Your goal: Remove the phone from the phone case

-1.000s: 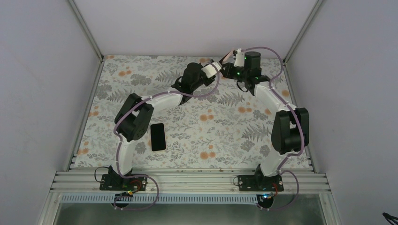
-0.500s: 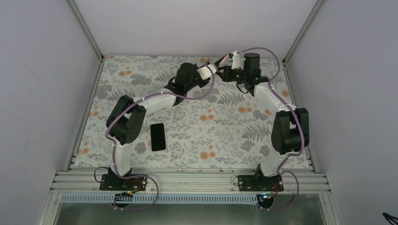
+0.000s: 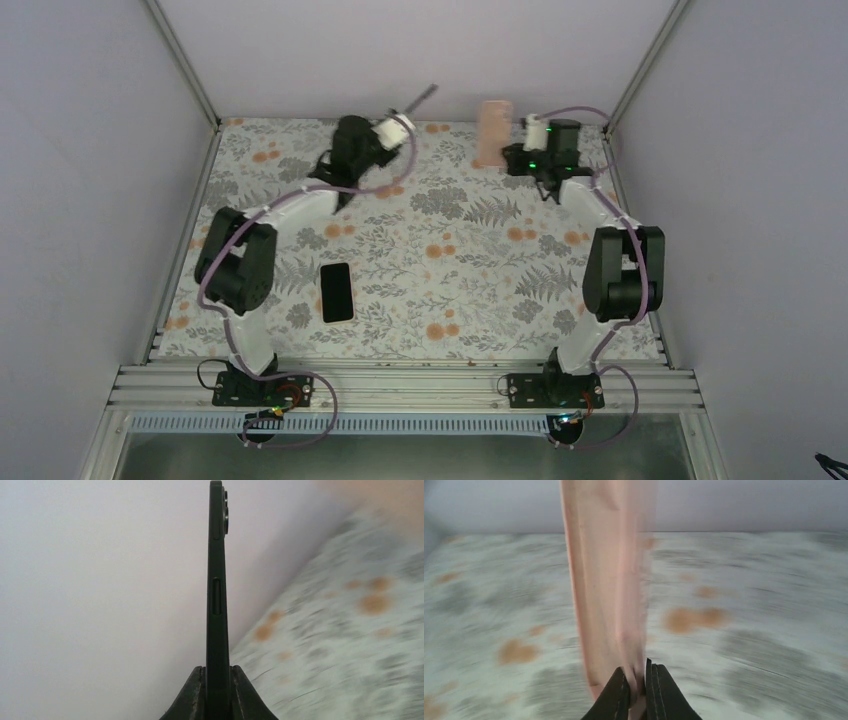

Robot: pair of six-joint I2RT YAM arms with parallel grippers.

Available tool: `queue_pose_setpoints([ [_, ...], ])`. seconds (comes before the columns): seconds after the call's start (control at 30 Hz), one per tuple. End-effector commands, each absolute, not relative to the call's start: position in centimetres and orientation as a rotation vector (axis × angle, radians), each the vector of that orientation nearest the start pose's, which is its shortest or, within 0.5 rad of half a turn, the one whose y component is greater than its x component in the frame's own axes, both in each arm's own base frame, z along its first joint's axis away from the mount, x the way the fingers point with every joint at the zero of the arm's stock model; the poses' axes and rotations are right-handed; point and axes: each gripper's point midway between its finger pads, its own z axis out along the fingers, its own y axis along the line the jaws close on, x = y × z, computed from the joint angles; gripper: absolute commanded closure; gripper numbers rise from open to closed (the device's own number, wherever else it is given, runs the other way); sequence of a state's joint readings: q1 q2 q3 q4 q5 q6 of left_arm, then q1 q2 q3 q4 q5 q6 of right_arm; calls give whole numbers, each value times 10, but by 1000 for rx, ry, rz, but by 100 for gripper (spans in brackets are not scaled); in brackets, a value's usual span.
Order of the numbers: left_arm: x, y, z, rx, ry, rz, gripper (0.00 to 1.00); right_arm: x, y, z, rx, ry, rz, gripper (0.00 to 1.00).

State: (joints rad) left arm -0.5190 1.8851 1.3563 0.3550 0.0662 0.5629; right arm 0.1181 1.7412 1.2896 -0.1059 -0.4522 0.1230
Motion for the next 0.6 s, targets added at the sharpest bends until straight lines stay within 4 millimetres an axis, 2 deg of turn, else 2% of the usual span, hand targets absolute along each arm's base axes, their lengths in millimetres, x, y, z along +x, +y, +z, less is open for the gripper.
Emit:
queue_pose_setpoints([
  [0.0, 533, -204, 283, 768, 1526, 244, 93, 520, 25, 181, -76, 2145, 213, 97],
  [0.1, 532, -200, 283, 778, 1527, 248, 93, 520, 19, 182, -78, 2148, 232, 97],
  [0.23, 535, -191, 280, 773, 1543, 327, 93, 515, 27, 182, -103, 2169, 309, 97],
  [0.3, 536, -178, 274, 772, 1569, 429, 93, 512, 33, 177, -124, 2207, 373, 97],
  [0.33, 535, -170, 274, 762, 1563, 499, 93, 507, 43, 175, -158, 2216, 452, 97],
  [0.43, 528, -143, 266, 766, 1608, 689, 93, 488, 62, 157, -205, 2313, 628, 97],
  [0.5, 514, -122, 267, 772, 1618, 794, 93, 472, 72, 146, -214, 2364, 727, 97],
  [0.53, 504, -111, 258, 783, 1630, 850, 92, 463, 79, 142, -229, 2372, 783, 97],
  [0.57, 494, -100, 260, 775, 1621, 910, 92, 454, 84, 136, -238, 2390, 836, 97],
])
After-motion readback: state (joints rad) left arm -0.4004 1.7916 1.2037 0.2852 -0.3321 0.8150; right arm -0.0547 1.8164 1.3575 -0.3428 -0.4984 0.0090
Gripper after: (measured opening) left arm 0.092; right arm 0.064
